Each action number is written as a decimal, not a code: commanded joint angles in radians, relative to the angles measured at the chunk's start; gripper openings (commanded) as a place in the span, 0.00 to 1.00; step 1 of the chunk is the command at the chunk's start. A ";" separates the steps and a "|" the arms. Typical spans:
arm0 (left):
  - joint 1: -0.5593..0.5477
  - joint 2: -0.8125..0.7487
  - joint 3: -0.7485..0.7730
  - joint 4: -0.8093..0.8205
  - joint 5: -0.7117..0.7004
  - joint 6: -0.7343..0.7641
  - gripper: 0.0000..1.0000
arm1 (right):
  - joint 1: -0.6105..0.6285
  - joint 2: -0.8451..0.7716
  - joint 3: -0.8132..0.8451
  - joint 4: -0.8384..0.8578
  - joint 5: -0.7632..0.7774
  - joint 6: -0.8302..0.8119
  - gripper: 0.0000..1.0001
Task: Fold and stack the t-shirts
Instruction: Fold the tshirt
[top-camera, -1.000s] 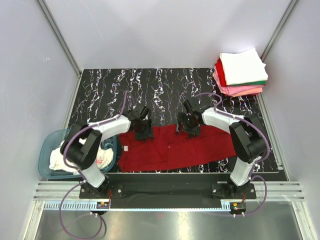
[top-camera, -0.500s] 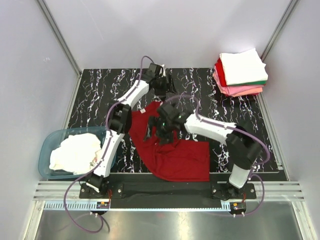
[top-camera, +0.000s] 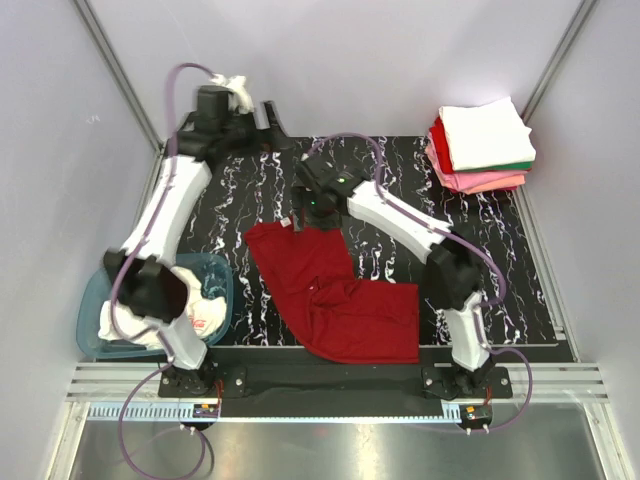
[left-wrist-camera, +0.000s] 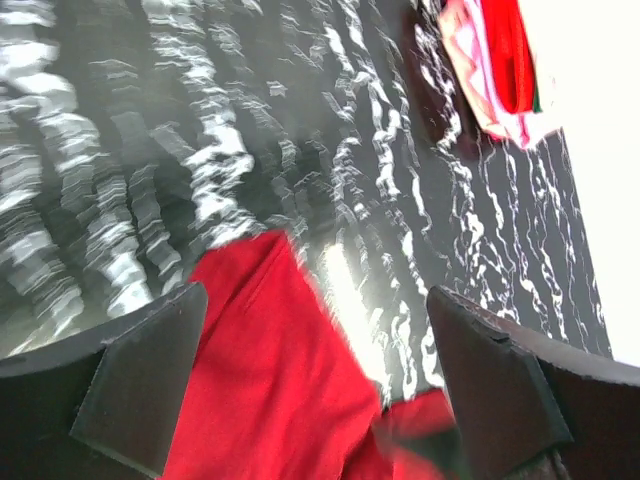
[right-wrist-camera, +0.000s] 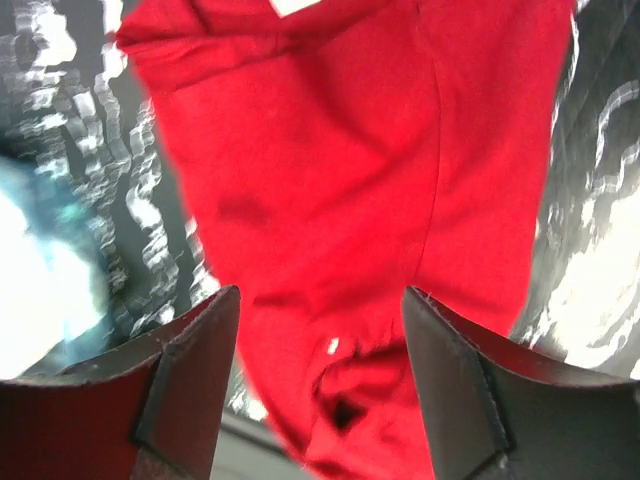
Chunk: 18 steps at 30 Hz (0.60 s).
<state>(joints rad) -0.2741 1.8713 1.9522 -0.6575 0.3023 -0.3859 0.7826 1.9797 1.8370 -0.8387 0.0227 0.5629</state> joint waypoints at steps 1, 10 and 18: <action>0.084 -0.249 -0.172 -0.008 -0.123 0.056 0.99 | 0.000 0.216 0.197 -0.144 0.052 -0.138 0.72; 0.092 -0.794 -0.692 -0.036 -0.182 0.078 0.99 | 0.001 0.570 0.574 -0.313 0.120 -0.184 0.67; 0.092 -1.104 -0.940 -0.013 -0.227 0.096 0.99 | 0.023 0.706 0.639 -0.315 0.091 -0.173 0.47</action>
<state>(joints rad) -0.1837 0.8291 1.0367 -0.7200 0.1226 -0.3195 0.7921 2.6007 2.4321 -1.1191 0.1135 0.3992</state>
